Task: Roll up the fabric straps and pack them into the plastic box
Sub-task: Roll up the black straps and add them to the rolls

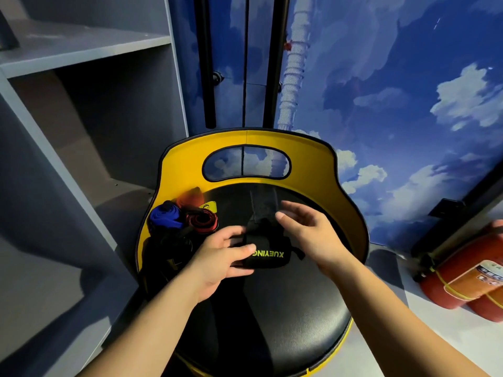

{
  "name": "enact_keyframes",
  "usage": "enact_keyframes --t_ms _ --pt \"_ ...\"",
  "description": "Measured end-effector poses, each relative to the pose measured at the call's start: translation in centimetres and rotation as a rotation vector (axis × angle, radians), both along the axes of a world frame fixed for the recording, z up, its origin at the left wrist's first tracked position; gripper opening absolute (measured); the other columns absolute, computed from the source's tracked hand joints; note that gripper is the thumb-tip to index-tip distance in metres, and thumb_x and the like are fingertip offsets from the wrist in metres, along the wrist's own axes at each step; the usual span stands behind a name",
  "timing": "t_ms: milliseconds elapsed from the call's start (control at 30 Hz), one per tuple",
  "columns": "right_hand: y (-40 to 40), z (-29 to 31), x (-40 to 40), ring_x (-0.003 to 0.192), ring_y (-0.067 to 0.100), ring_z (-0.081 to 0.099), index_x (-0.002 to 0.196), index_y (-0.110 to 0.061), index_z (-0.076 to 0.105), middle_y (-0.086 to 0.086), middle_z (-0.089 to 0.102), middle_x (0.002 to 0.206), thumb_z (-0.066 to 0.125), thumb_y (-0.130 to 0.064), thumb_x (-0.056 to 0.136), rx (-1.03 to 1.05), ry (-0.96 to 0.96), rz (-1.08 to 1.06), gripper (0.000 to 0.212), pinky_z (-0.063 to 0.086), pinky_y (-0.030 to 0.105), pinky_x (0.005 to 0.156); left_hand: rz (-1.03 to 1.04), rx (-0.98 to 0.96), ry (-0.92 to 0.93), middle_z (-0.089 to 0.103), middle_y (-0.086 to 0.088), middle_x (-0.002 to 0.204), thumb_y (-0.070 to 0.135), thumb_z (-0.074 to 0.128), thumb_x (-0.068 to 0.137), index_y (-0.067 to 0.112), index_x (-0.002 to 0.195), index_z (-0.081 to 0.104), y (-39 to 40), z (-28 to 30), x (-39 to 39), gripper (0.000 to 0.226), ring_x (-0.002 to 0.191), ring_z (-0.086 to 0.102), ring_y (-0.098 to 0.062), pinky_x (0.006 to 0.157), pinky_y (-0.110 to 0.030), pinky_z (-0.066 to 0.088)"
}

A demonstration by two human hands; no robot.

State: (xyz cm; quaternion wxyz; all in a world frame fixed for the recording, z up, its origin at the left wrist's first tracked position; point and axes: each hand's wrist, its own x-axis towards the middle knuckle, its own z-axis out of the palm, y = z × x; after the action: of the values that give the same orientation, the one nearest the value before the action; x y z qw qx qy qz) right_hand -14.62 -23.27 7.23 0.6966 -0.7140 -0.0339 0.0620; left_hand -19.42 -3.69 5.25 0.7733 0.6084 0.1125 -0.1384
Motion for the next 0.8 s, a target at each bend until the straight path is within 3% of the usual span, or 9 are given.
enact_keyframes --t_ms 100,200,367,533,633,800 --pt "0.1 0.0 0.2 0.083 0.016 0.073 0.112 -0.016 0.072 0.001 0.077 0.091 0.075 -0.016 0.090 -0.166 -0.146 -0.032 0.023 0.059 0.033 0.078 -0.041 0.066 0.007 0.066 -0.010 0.124 0.001 0.068 0.091 0.018 0.125 0.061 -0.5 -0.4 -0.4 0.039 0.110 0.069 -0.028 0.079 -0.049 0.062" --pt "0.2 -0.1 0.4 0.087 0.028 0.071 0.103 -0.025 0.075 0.006 0.075 0.091 0.079 -0.029 0.084 -0.296 -0.225 -0.035 0.020 0.058 0.049 0.082 -0.042 0.107 0.016 0.064 -0.008 0.125 0.003 0.069 0.092 0.022 0.127 0.059 -0.6 -0.6 -0.4 0.041 0.111 0.067 -0.028 0.080 -0.051 0.062" --pt "0.2 0.2 0.5 0.080 0.012 0.072 0.090 -0.019 0.079 -0.005 0.077 0.084 0.080 -0.020 0.085 -0.293 -0.279 -0.055 0.006 0.059 0.036 0.079 -0.018 0.176 0.007 0.066 -0.009 0.119 0.001 0.069 0.091 0.022 0.119 0.063 -0.4 -0.8 -0.3 0.036 0.106 0.069 -0.026 0.083 -0.050 0.061" --pt "0.3 0.6 -0.1 0.076 0.003 0.070 0.091 -0.018 0.081 -0.009 0.077 0.083 0.081 -0.021 0.084 -0.413 -0.396 -0.037 0.008 0.056 0.025 0.072 0.024 0.203 -0.001 0.065 -0.007 0.121 0.004 0.070 0.091 0.027 0.112 0.065 -0.5 -1.3 0.0 0.032 0.109 0.067 -0.024 0.081 -0.048 0.062" --pt "0.4 1.0 -0.6 0.078 0.001 0.070 0.091 -0.019 0.082 -0.009 0.077 0.087 0.081 -0.017 0.083 -0.493 -0.513 0.024 0.009 0.052 0.018 0.069 0.152 0.237 -0.020 0.062 -0.007 0.120 0.006 0.070 0.092 0.031 0.105 0.066 -0.5 -1.4 0.5 0.029 0.107 0.065 -0.025 0.079 -0.045 0.062" --pt "1.1 0.2 -1.6 0.081 0.013 0.065 0.092 -0.022 0.081 -0.009 0.074 0.091 0.079 -0.024 0.083 -0.734 -0.872 0.089 0.010 0.055 0.033 0.072 0.384 0.265 -0.061 0.069 -0.006 0.107 0.005 0.069 0.092 0.031 0.097 0.065 -0.3 -0.8 1.2 0.028 0.098 0.068 -0.023 0.081 -0.047 0.062"
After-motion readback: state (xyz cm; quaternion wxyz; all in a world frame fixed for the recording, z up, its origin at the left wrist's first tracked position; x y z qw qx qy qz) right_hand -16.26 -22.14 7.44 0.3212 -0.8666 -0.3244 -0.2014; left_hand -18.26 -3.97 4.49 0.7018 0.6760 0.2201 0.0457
